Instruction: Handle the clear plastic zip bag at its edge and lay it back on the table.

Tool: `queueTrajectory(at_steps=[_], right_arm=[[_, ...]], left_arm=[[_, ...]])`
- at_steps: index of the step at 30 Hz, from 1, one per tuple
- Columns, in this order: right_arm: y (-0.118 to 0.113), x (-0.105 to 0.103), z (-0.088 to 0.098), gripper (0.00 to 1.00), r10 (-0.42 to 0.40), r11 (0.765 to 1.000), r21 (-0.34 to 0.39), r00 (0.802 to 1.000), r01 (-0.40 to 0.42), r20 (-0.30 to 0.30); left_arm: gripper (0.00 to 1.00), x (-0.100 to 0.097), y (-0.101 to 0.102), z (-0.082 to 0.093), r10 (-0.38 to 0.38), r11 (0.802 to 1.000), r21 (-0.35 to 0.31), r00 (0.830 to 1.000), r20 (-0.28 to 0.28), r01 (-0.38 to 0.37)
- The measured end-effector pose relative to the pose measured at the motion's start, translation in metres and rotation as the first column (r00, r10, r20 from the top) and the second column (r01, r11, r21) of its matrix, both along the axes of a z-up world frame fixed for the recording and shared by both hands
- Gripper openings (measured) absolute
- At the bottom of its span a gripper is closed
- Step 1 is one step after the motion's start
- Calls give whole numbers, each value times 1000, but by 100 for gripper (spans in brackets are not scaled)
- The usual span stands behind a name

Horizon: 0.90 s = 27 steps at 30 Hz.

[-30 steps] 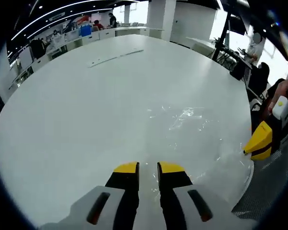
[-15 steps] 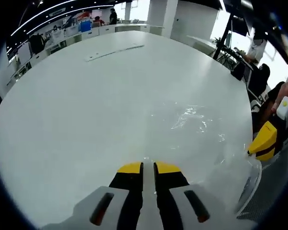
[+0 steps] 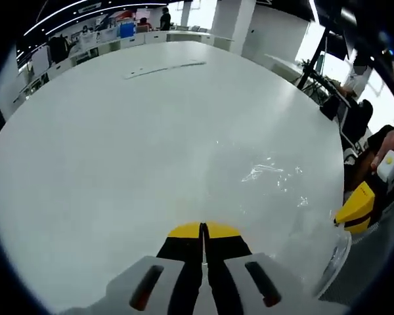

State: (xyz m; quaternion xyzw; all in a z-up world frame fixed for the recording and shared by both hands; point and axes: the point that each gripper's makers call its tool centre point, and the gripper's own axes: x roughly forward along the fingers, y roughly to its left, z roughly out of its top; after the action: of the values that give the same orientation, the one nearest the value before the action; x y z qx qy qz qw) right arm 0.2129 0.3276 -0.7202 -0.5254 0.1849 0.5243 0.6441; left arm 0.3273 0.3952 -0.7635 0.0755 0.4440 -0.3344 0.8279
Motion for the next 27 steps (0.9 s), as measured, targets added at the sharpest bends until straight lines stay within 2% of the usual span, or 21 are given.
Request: queueTrajectory(at_steps=[8, 13, 18, 27], right_arm=[[5, -2, 3, 0, 35, 999, -12, 999, -35, 16], [7, -3, 1, 0, 45, 999, -16, 999, -45, 12], [5, -7, -5, 0, 61, 998, -34, 998, -61, 3], [-3, -4, -16, 0, 65, 995, -79, 998, -65, -2]], left_arm=[[0, 19, 14, 15, 120, 993, -27, 991, 51, -119], [0, 28, 27, 21, 210, 976, -63, 976, 53, -207], [0, 42, 44, 16, 307, 948, -108, 951, 41, -301], [0, 44, 52, 8, 363, 926, -124, 931, 31, -357]])
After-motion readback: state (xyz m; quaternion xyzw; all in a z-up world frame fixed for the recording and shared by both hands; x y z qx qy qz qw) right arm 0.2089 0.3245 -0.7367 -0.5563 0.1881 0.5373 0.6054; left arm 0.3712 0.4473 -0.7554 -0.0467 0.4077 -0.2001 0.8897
